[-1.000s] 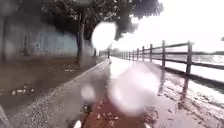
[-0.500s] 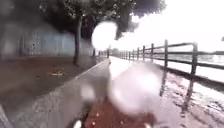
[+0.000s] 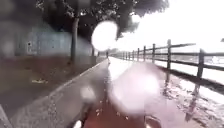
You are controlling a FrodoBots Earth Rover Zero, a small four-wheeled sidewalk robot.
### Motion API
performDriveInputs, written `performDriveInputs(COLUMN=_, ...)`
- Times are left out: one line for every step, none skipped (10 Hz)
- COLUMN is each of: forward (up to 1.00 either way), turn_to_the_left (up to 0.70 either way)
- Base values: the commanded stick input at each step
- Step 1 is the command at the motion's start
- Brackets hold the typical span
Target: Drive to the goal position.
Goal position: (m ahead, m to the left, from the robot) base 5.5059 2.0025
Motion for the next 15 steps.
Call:
performDriveInputs(forward=0.7, turn_to_the_left=0.0)
performDriveInputs(forward=0.7, turn_to_the_left=0.0)
performDriveInputs(forward=0.7, turn_to_the_left=0.0)
performDriveInputs(forward=0.7, turn_to_the_left=0.0)
performDriveInputs(forward=0.7, turn_to_the_left=0.0)
performDriveInputs(forward=0.7, turn_to_the_left=0.0)
performDriveInputs(forward=0.7, turn_to_the_left=0.0)
performDriveInputs(forward=0.7, turn_to_the_left=0.0)
performDriveInputs(forward=0.7, turn_to_the_left=0.0)
performDriveInputs(forward=0.7, turn_to_the_left=0.0)
performDriveInputs(forward=0.7, turn_to_the_left=0.0)
performDriveInputs(forward=0.7, turn_to_the_left=0.0)
performDriveInputs(forward=0.7, turn_to_the_left=0.0)
performDriveInputs(forward=0.7, turn_to_the_left=0.0)
performDriveInputs(forward=0.7, turn_to_the_left=0.0)
